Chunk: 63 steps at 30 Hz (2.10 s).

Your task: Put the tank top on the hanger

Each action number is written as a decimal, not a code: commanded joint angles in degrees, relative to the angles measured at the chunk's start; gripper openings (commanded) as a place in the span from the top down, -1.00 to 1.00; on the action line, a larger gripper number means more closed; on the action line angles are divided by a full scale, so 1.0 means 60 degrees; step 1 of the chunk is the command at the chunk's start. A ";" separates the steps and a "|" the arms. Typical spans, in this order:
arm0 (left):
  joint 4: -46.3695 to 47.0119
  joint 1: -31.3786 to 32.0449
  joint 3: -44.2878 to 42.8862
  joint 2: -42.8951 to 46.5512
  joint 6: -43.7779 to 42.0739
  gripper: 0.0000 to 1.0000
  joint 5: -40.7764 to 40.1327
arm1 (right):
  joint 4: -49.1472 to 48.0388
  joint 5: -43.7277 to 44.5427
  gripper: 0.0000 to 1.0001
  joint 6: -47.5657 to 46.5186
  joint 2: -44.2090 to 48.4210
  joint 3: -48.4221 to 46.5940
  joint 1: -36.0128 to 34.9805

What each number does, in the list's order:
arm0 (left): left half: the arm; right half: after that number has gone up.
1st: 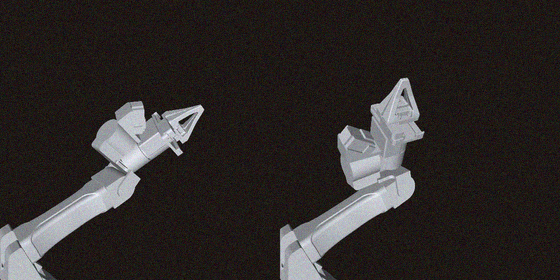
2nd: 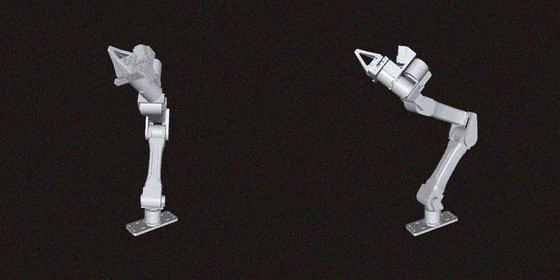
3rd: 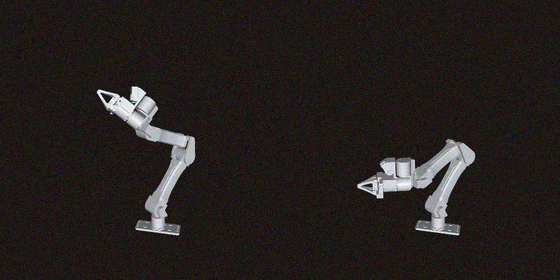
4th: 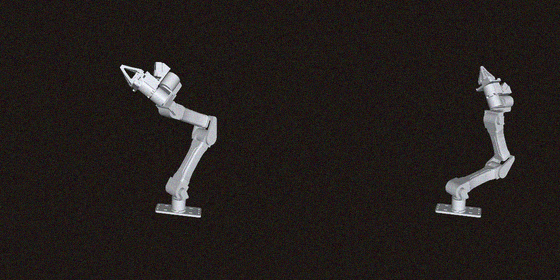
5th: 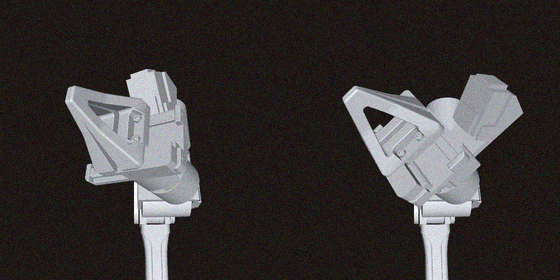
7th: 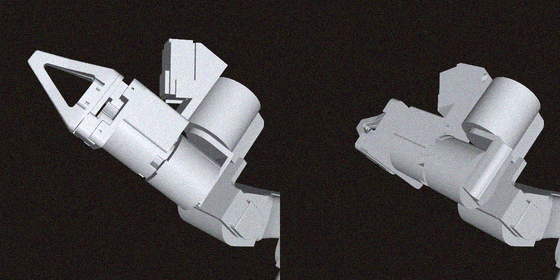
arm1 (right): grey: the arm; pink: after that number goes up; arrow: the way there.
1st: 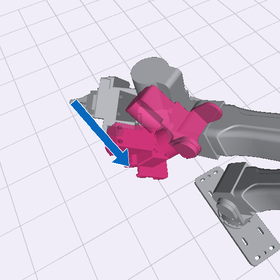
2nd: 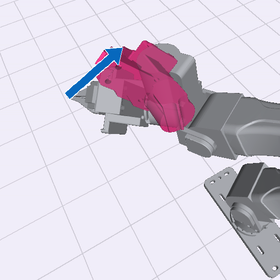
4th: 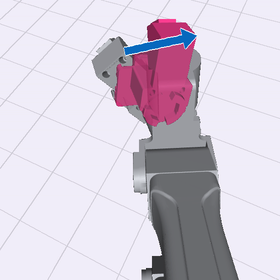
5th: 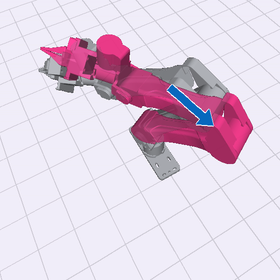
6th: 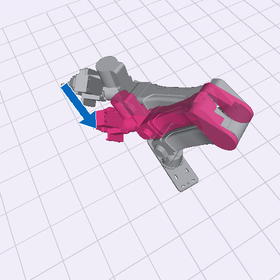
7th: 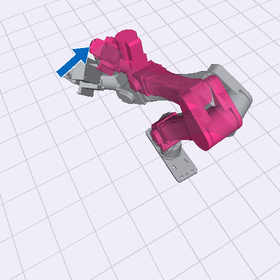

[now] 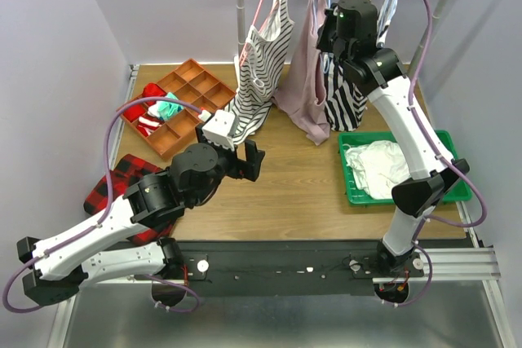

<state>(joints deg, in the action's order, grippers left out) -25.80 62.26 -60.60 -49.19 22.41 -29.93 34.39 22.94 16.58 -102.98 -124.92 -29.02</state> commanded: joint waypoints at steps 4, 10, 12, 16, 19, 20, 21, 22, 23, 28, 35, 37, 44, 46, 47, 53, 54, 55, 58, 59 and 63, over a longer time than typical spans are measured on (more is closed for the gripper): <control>0.0331 -0.0049 0.0036 -0.0254 0.0087 -0.97 0.0067 | -0.0957 0.0410 0.99 -0.0287 -0.0298 -0.0858 0.0075; 0.0345 -0.0079 0.0036 -0.0298 0.0088 -0.98 0.0125 | -0.1016 0.0337 0.99 -0.0332 -0.0633 -0.1020 0.0148; 0.0360 -0.0079 0.0051 -0.0313 0.0088 -0.97 0.0126 | -0.1030 0.0264 0.99 -0.0288 -0.0751 -0.1050 0.0192; 0.0345 -0.0093 0.0066 -0.0313 0.0117 -0.98 0.0169 | -0.0942 -0.0073 0.99 0.0005 -0.1103 -0.1064 0.0499; 0.0345 -0.0108 0.0095 -0.0254 0.0146 -0.97 0.0170 | -0.0869 -0.0088 0.99 0.0137 -0.1279 -0.1006 0.0558; 0.0316 -0.0123 0.0124 -0.0254 0.0161 -0.98 0.0155 | -0.0854 -0.0073 0.99 0.0195 -0.1294 -0.0977 0.0544; 0.0316 -0.0108 0.0139 -0.0210 0.0190 -0.98 0.0155 | -0.0854 -0.0073 0.99 0.0225 -0.1308 -0.0962 0.0573; 0.0301 -0.0108 0.0153 -0.0210 0.0176 -0.98 0.0155 | -0.0840 -0.0117 0.99 0.0254 -0.1294 -0.0904 0.0573; 0.0301 -0.0123 0.0182 -0.0196 0.0190 -0.98 0.0155 | -0.0854 -0.0117 0.99 0.0283 -0.1294 -0.0874 0.0573; 0.0287 -0.0123 0.0227 -0.0152 0.0219 -0.98 0.0140 | -0.0898 -0.0263 0.91 0.0386 -0.1118 -0.0698 0.0559; 0.0360 -0.0167 0.0417 -0.0019 0.0351 -0.97 0.0082 | -0.0942 -0.0745 0.11 0.0649 -0.0563 -0.0245 0.0573; 0.0316 -0.0225 0.0446 -0.0019 0.0395 -0.98 0.0038 | -0.0956 -0.0907 -0.20 0.0723 -0.0343 0.0077 0.0559; 0.0156 -0.0401 0.0272 -0.0312 0.0746 -0.98 0.0038 | -0.1015 -0.1669 -0.78 0.1118 0.1223 0.1746 0.0559; -0.0079 -0.0445 0.0169 -0.0561 0.0922 -0.98 0.0227 | -0.1117 -0.1976 -0.90 0.1221 0.2072 0.2389 0.0573; -0.0152 -0.0459 0.0067 -0.0620 0.1024 -0.98 0.0330 | -0.1219 -0.2122 -0.92 0.1308 0.2438 0.3016 0.0573; -0.0402 -0.0489 0.0474 -0.0825 0.2224 -0.97 0.1062 | -0.1468 -0.2840 -1.00 0.1821 0.5236 0.5771 0.0573; -0.0474 -0.0489 0.0548 -0.0854 0.2328 -0.98 0.1107 | -0.1513 -0.3146 -1.00 0.1894 0.5689 0.6705 0.0573; -0.0562 -0.0489 0.0621 -0.0869 0.2416 -0.97 0.1005 | -0.1600 -0.3251 -1.00 0.1997 0.6085 0.7323 0.0559; -0.0870 -0.0489 0.0958 -0.0855 0.2694 -0.98 0.0698 | -0.2171 -0.3880 -1.00 0.2436 0.7551 0.9522 0.0573; -0.0871 -0.0489 0.1075 -0.0797 0.2782 -0.97 0.0465 | -0.2317 -0.4186 -1.00 0.2640 0.8119 0.9962 0.0573; -0.0374 -0.0503 0.2025 -0.0110 0.3073 -0.97 -0.0005 | -0.2524 -0.4555 -1.00 0.2920 0.9249 1.1955 0.0573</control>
<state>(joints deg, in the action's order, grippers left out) -28.93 59.61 -53.25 -53.87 36.73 -25.87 21.96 1.58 30.35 -52.62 -64.07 -25.80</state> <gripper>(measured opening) 0.988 0.997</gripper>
